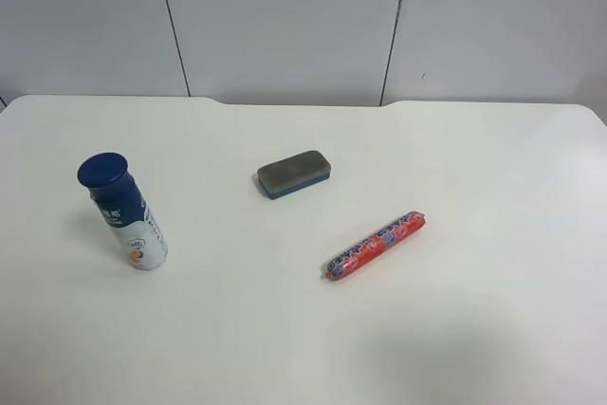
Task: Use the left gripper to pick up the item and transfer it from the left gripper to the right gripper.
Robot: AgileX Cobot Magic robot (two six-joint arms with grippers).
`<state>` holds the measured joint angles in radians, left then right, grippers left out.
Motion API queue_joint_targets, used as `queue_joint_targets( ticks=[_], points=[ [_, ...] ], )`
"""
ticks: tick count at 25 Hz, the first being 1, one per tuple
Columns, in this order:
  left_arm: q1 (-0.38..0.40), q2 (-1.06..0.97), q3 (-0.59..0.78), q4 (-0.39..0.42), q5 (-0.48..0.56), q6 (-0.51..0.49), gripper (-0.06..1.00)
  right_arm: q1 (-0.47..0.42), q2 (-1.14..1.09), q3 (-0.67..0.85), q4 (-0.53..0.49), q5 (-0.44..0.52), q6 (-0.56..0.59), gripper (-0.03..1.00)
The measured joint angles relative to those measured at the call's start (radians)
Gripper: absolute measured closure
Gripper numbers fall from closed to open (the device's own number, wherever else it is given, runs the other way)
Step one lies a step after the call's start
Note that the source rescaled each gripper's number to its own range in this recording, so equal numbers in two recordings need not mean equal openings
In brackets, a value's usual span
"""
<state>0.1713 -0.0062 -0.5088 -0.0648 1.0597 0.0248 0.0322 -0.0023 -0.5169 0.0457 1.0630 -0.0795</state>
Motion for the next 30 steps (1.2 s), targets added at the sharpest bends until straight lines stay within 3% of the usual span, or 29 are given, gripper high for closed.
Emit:
queue_joint_targets(
  ticks=[30],
  points=[
    [0.0, 0.027, 0.0, 0.0, -0.001, 0.007, -0.06, 0.0, 0.0, 0.0, 0.0, 0.0, 0.0, -0.03]
  ],
)
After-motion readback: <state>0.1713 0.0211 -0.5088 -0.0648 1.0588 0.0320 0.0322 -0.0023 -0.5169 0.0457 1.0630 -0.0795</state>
